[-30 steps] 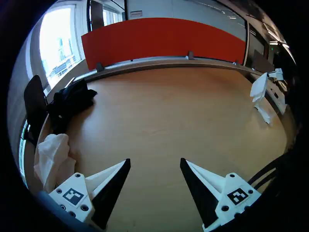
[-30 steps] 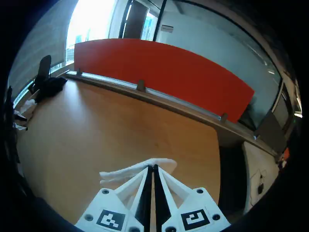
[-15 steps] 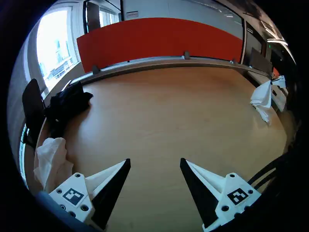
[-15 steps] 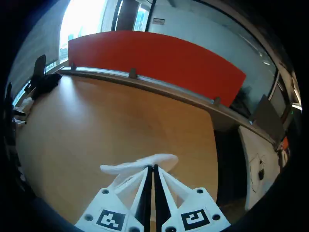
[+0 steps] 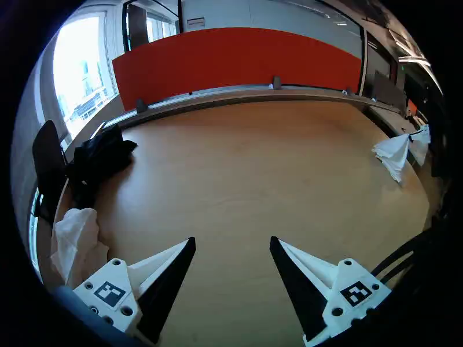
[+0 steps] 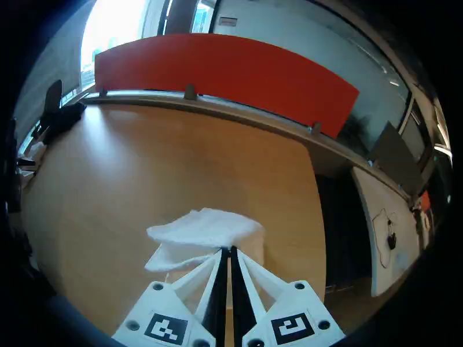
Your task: Fold towel
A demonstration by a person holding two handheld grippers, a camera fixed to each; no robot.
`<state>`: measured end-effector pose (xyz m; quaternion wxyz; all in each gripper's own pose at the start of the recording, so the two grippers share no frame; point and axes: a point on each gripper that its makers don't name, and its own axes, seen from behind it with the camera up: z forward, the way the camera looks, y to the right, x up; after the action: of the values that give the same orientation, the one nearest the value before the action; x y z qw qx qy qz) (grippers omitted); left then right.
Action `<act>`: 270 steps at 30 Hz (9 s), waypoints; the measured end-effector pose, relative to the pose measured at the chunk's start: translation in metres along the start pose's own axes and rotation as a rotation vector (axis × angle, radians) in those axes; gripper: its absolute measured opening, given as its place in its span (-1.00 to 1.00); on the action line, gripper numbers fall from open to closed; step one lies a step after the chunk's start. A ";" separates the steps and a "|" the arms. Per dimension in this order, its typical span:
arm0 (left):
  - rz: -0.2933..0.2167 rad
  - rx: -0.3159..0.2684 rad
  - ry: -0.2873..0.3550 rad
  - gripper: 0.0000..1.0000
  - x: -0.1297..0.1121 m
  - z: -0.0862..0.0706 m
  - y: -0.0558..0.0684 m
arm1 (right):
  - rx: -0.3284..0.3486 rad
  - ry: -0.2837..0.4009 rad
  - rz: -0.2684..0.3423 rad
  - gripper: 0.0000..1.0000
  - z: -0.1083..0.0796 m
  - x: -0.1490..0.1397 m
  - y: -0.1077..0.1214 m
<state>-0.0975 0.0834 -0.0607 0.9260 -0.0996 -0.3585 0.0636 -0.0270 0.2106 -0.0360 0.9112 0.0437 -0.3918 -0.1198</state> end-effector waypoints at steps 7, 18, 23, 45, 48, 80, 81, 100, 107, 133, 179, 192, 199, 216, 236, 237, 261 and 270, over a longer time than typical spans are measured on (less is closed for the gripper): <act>0.005 0.006 -0.001 0.90 -0.001 -0.001 -0.002 | -0.022 -0.040 0.041 -0.93 0.005 -0.026 0.013; 0.008 0.014 -0.002 0.91 -0.004 -0.003 -0.005 | -0.055 -0.095 0.047 -0.93 0.014 -0.051 0.029; 0.007 0.017 -0.004 0.91 -0.004 -0.003 -0.006 | -0.065 -0.121 0.055 -0.93 0.019 -0.061 0.031; 0.014 0.031 -0.011 0.91 -0.005 -0.004 -0.012 | -0.103 -0.252 0.109 -0.92 0.036 -0.115 0.033; 0.014 0.032 -0.012 0.91 -0.005 -0.004 -0.013 | -0.108 -0.265 0.111 -0.92 0.037 -0.121 0.033; 0.021 0.037 -0.026 0.91 -0.009 -0.002 -0.012 | -0.134 -0.325 0.129 -0.67 0.048 -0.148 0.035; 0.020 0.036 -0.026 0.91 -0.009 -0.002 -0.012 | -0.135 -0.325 0.129 -0.66 0.048 -0.148 0.035; 0.023 0.038 -0.022 0.91 -0.007 -0.002 -0.012 | -0.171 -0.316 0.153 -0.46 0.049 -0.149 0.043; 0.021 0.036 -0.019 0.91 -0.006 -0.002 -0.011 | -0.186 -0.297 0.166 0.26 0.043 -0.149 0.043; 0.018 0.027 -0.006 0.90 -0.002 -0.003 -0.010 | -0.126 -0.158 0.191 1.00 0.025 -0.112 0.004; -0.008 0.049 -0.009 0.91 -0.014 -0.011 -0.024 | 0.070 -0.123 0.123 -0.67 0.064 -0.072 -0.100; -0.006 0.050 -0.006 0.91 -0.010 -0.009 -0.024 | 0.078 -0.101 0.141 -0.86 0.056 -0.067 -0.095; -0.002 0.047 -0.004 0.91 -0.008 -0.008 -0.021 | 0.093 -0.103 0.132 -0.86 0.052 -0.067 -0.098; 0.001 0.045 0.000 0.91 -0.006 -0.007 -0.019 | 0.110 -0.121 0.112 -0.85 0.044 -0.077 -0.100; -0.002 0.045 0.003 0.91 -0.005 -0.009 -0.021 | 0.119 -0.126 0.129 0.93 0.040 -0.081 -0.105; -0.002 0.044 0.004 0.91 -0.005 -0.009 -0.021 | 0.118 -0.124 0.130 0.98 0.040 -0.081 -0.104; -0.019 0.046 0.034 0.91 0.003 -0.013 -0.026 | 0.040 -0.002 0.196 1.00 0.024 -0.054 -0.089; -0.029 0.045 0.064 0.91 0.012 -0.015 -0.027 | -0.029 0.155 0.247 1.00 0.010 -0.018 -0.076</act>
<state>-0.0771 0.0578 -0.0578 0.9399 -0.0755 -0.3285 0.0550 -0.0605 0.1415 -0.0547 0.9470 -0.0091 -0.3210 -0.0089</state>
